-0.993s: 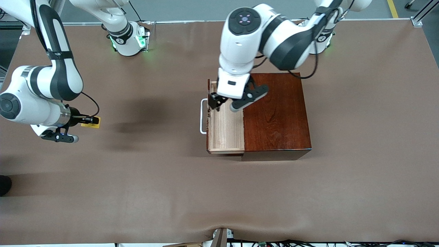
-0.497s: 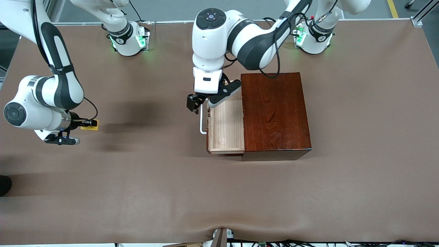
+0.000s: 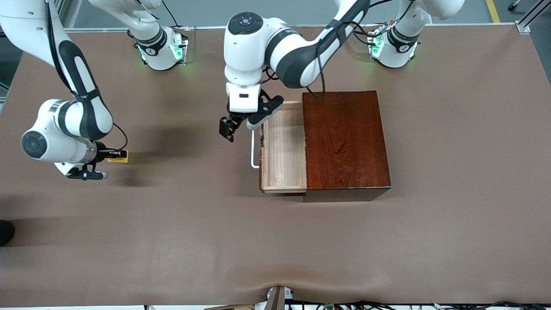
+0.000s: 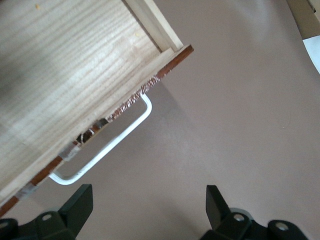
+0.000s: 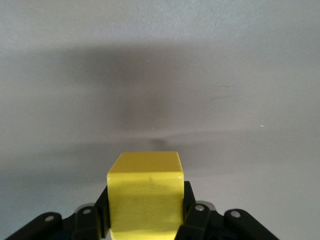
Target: Open drawer, take yellow block, close drawer
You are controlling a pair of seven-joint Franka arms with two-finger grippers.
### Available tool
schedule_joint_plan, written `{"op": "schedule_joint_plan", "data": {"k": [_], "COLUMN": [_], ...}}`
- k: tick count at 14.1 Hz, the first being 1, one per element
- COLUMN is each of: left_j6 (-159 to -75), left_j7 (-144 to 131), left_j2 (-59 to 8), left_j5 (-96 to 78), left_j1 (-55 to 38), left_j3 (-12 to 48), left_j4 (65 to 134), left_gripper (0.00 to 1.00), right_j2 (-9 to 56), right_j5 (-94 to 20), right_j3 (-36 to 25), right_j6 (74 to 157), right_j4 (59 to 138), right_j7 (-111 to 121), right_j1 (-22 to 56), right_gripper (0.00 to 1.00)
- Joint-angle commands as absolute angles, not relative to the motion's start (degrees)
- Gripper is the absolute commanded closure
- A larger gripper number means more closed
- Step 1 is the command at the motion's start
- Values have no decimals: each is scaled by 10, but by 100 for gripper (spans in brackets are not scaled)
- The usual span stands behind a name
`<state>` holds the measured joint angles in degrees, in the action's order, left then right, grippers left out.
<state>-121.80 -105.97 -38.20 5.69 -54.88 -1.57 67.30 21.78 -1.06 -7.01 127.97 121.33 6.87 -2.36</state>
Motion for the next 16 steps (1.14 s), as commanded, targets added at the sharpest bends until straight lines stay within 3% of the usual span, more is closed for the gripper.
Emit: {"op": "schedule_joint_plan", "data": {"k": [1,6,8,9,11,13,16], "left_j6": [-1229,-1223,-1234,-1251,-1281,-1305,-1355], "left_j7": [-1075,-1078,-1078,-1082,-1099,-1100,-1104], "left_j2": [-403,-402,-403,-403,-409,-421,-460], "left_j5": [69,68,68,68,68,69,69], "left_j1": [-566,-570,-571,-573,-577,-579,-599], "left_j3": [-43,-43,-43,-43,-44,-43,-55], "left_j4": [650,651,650,651,651,651,652], "left_gripper": [0,0,0,0,0,0,0], "right_j2": [216,231,237,240,240,237,223], "right_j5": [-10,-11,-11,-12,-11,-11,-11], "right_j3": [-60,-58,-58,-57,-57,-56,-56], "right_j6": [1299,1317,1318,1318,1317,1313,1294], "right_j4": [1229,1232,1232,1231,1227,1224,1213], "right_j7": [74,74,74,73,73,73,73], "right_j1": [-38,-47,-47,-47,-45,-44,-42], "right_gripper": [100,100,90,77,43,0,0]}}
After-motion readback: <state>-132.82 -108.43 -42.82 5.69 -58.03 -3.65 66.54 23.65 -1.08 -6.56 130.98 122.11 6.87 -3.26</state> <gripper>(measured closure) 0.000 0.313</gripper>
